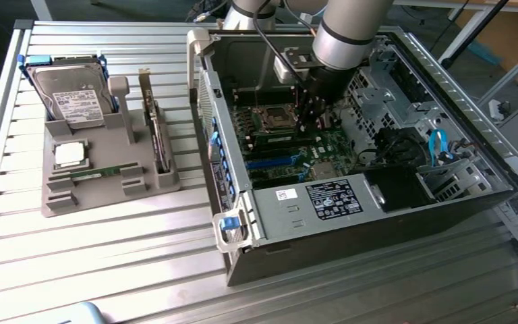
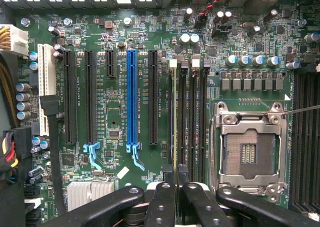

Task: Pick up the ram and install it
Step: 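Insert the ram into the slot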

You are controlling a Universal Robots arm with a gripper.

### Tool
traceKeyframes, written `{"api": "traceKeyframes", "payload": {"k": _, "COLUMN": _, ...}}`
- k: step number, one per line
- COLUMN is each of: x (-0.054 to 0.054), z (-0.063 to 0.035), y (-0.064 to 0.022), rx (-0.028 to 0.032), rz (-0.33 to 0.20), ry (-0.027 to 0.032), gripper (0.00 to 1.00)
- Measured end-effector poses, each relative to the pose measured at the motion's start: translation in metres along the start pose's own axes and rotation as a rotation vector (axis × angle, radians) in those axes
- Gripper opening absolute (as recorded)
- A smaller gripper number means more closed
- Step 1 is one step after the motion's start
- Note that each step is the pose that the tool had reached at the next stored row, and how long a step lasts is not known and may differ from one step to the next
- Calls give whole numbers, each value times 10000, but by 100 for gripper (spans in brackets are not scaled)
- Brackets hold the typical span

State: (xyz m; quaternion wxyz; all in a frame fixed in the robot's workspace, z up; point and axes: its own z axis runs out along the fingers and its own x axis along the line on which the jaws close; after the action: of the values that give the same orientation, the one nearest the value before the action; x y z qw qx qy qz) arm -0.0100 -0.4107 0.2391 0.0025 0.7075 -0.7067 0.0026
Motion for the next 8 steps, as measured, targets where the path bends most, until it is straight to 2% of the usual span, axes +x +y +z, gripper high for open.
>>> {"api": "traceKeyframes", "payload": {"k": 8, "x": 0, "z": 6, "y": 0, "rx": 0, "rz": 0, "ry": 1, "gripper": 12}}
